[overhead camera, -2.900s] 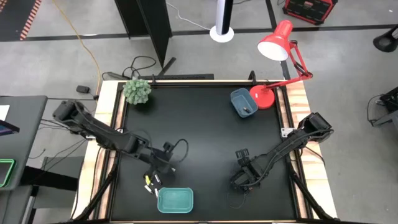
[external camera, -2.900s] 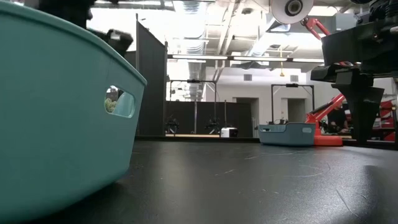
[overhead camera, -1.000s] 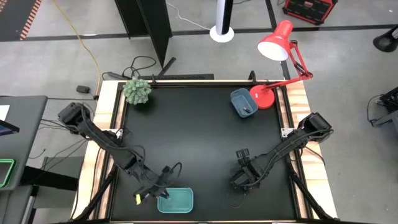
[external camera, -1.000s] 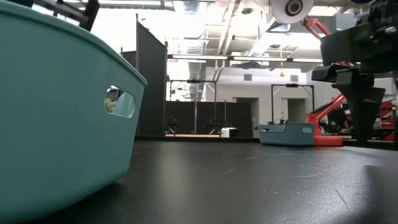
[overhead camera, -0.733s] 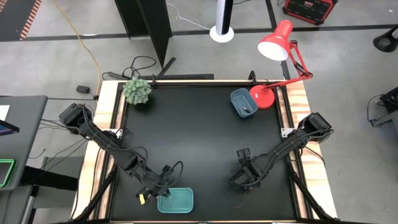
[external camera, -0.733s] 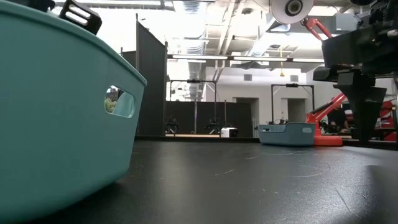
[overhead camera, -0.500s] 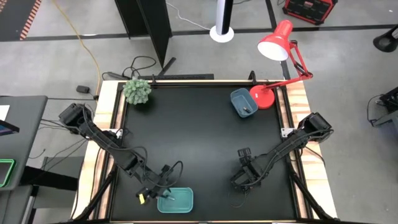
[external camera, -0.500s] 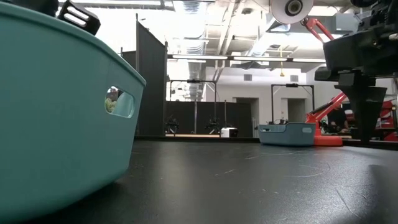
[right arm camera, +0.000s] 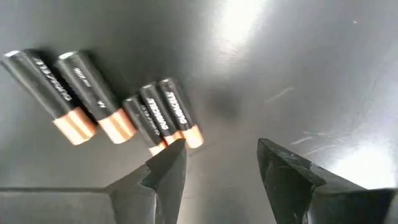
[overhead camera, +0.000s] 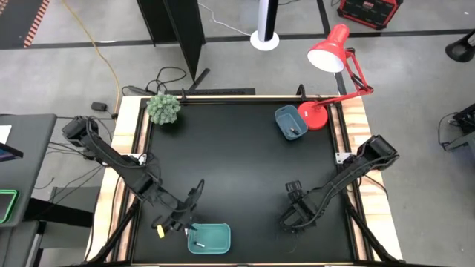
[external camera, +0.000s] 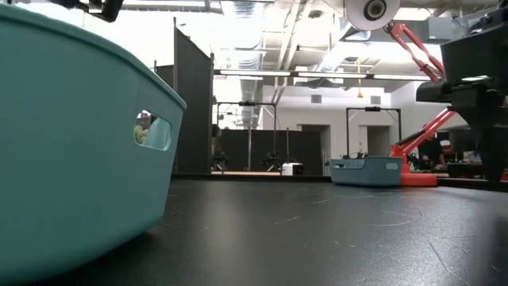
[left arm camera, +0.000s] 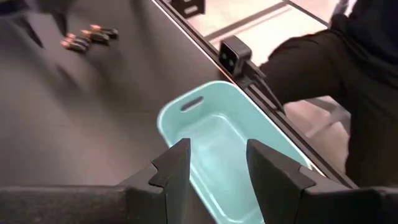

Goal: Sort batteries
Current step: Put the black battery into the blue bin

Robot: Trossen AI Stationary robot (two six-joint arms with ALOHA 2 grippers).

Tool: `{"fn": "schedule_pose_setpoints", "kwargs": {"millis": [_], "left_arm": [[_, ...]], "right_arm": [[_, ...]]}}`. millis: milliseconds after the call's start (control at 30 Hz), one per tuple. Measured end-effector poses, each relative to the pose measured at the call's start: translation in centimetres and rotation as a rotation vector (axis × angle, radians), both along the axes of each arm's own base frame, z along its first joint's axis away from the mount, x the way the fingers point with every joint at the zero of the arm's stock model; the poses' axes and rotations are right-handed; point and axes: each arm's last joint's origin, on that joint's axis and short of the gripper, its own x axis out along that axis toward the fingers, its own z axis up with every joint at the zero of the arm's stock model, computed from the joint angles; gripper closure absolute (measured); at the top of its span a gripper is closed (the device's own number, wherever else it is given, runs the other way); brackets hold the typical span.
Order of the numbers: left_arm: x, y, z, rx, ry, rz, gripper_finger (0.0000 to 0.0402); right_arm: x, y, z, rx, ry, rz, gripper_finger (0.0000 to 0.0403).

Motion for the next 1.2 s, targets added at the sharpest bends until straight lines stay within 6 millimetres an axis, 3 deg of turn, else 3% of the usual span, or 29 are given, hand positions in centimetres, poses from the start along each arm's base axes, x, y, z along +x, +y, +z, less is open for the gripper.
{"fn": "schedule_pose_setpoints", "kwargs": {"millis": [733, 1200], "left_arm": [[-1.9, 1.4, 2.0, 0.012, -0.04, 0.008, 0.0249], [-1.9, 1.4, 1.9, 0.029, -0.029, 0.016, 0.0249]], "right_arm": [[0.5, 0.4, 0.0, 0.039, -0.054, 0.011, 0.02], [0.5, 0.4, -0.1, 0.039, -0.054, 0.009, 0.02]]}}
